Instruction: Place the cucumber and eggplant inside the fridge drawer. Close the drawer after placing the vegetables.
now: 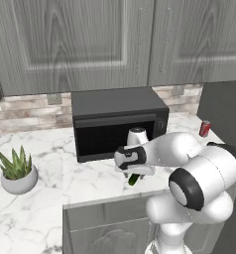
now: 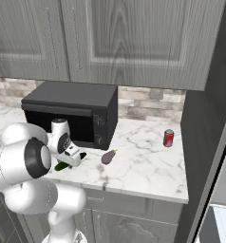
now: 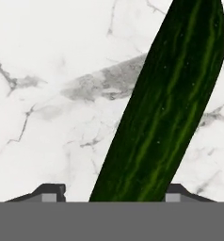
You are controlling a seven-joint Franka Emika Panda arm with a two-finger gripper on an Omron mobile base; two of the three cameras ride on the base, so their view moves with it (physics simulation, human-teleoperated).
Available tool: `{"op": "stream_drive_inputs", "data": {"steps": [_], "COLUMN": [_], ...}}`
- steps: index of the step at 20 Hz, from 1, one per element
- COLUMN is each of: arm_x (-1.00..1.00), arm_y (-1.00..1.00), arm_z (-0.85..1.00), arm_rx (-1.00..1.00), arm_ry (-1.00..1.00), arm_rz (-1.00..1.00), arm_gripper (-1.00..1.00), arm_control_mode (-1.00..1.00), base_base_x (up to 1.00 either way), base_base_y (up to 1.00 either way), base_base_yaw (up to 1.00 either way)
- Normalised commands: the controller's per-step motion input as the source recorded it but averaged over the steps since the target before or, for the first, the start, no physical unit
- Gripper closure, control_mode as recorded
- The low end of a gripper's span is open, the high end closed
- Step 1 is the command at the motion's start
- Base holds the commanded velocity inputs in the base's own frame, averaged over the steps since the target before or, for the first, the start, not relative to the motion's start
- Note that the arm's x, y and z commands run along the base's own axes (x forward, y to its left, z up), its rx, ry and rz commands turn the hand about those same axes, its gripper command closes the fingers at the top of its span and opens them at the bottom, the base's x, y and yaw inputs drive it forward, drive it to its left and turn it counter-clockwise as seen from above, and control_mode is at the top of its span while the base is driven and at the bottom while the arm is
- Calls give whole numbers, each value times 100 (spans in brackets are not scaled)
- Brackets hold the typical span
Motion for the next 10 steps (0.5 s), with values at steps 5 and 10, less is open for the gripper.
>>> {"op": "stream_drive_inputs", "data": {"steps": [5, 10], "arm_x": [0, -9], "arm_y": [3, 1], "arm_z": [0, 61], "arm_rx": [0, 0], "arm_ry": [0, -6], "arm_rz": [0, -1], "arm_gripper": [100, 100], "arm_control_mode": [-100, -100], "base_base_x": [0, 0], "base_base_y": [0, 0], "base_base_yaw": [0, 0]}}
